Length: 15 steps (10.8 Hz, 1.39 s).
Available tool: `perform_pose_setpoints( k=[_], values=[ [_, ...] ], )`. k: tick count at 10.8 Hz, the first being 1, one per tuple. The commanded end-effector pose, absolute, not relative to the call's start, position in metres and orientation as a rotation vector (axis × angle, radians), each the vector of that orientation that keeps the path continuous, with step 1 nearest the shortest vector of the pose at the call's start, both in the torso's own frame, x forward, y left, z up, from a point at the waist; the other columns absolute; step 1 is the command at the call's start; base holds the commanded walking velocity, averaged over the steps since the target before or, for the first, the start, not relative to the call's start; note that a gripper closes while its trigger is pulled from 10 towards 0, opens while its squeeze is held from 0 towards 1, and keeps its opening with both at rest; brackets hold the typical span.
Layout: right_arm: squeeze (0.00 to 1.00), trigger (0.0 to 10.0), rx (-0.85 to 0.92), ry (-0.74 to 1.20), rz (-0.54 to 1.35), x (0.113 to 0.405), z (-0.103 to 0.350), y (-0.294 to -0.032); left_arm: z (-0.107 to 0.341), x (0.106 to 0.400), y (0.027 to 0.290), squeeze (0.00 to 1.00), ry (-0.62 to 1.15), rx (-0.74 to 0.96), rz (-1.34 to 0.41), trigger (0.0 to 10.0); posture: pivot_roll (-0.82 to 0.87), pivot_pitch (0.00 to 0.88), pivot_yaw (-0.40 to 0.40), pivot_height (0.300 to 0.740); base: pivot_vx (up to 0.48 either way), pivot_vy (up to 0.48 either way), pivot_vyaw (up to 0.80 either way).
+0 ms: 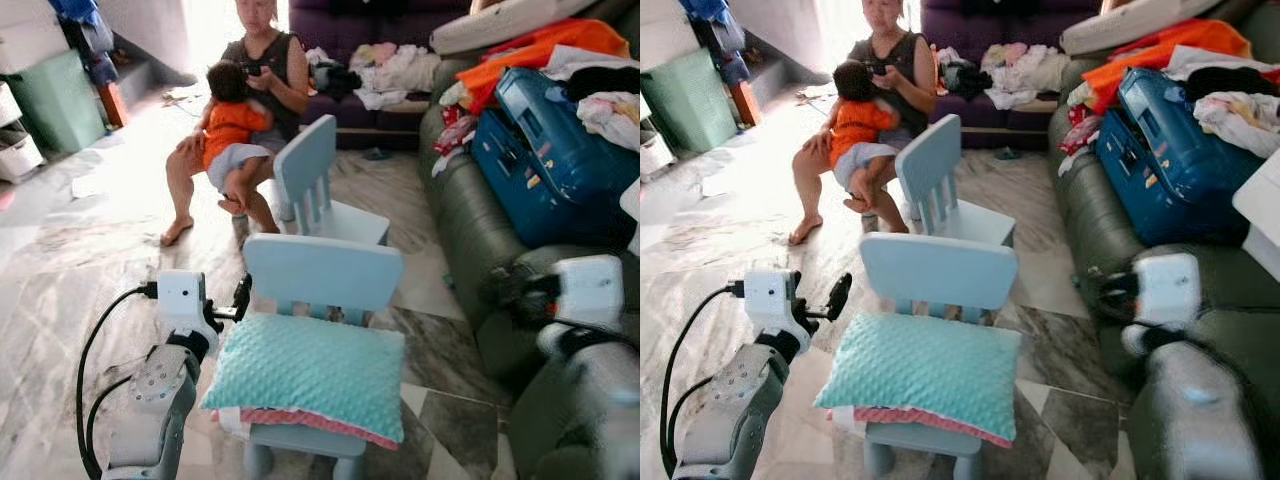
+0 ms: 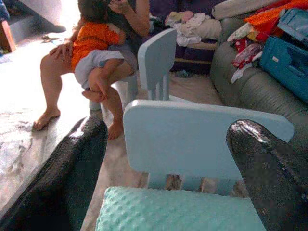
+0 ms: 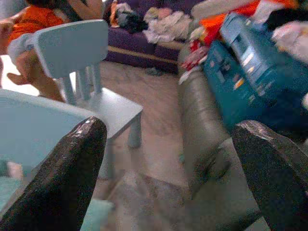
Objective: Move the pillow to the sofa
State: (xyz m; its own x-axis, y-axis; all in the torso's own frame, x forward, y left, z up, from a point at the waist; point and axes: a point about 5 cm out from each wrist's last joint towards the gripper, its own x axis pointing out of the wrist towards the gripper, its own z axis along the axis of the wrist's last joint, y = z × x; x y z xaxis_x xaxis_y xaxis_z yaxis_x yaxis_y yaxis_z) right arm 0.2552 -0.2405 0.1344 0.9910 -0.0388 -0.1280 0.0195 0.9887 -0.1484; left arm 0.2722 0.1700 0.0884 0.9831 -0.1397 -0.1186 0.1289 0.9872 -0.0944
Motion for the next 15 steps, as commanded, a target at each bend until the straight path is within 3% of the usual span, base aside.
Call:
perform_pose_setpoints(
  k=[1,3,10,15],
  values=[
    [0.00,10.0,-0.129,0.115,-0.031,0.252,0.136,-0.232,0.089,0.268,0.173,0.00,0.128,-0.075,-0.141,10.0,-0.16,0.000,-0.004,0.740,0.000,0.000,0.00],
    [0.00,10.0,-0.035,0.143,-0.119,0.240,0.125,-0.226,0.078,0.256,0.185,0.00,0.169,-0.064,-0.111,10.0,-0.15,0.000,-0.008,0.740,0.000,0.000,0.00],
    [0.00,10.0,-0.034,0.139,-0.069,0.250,0.130,-0.216,0.078,0.261,0.176,0.00,0.157,-0.106,-0.114,10.0,-0.15,0.000,-0.042,0.740,0.000,0.000,-0.80],
    [0.00,10.0,-0.009,0.125,-0.043,0.254,0.131,-0.207,0.075,0.255,0.174,0.00,0.189,-0.072,-0.164,10.0,-0.13,0.000,-0.040,0.740,0.000,0.000,0.00]
  ],
)
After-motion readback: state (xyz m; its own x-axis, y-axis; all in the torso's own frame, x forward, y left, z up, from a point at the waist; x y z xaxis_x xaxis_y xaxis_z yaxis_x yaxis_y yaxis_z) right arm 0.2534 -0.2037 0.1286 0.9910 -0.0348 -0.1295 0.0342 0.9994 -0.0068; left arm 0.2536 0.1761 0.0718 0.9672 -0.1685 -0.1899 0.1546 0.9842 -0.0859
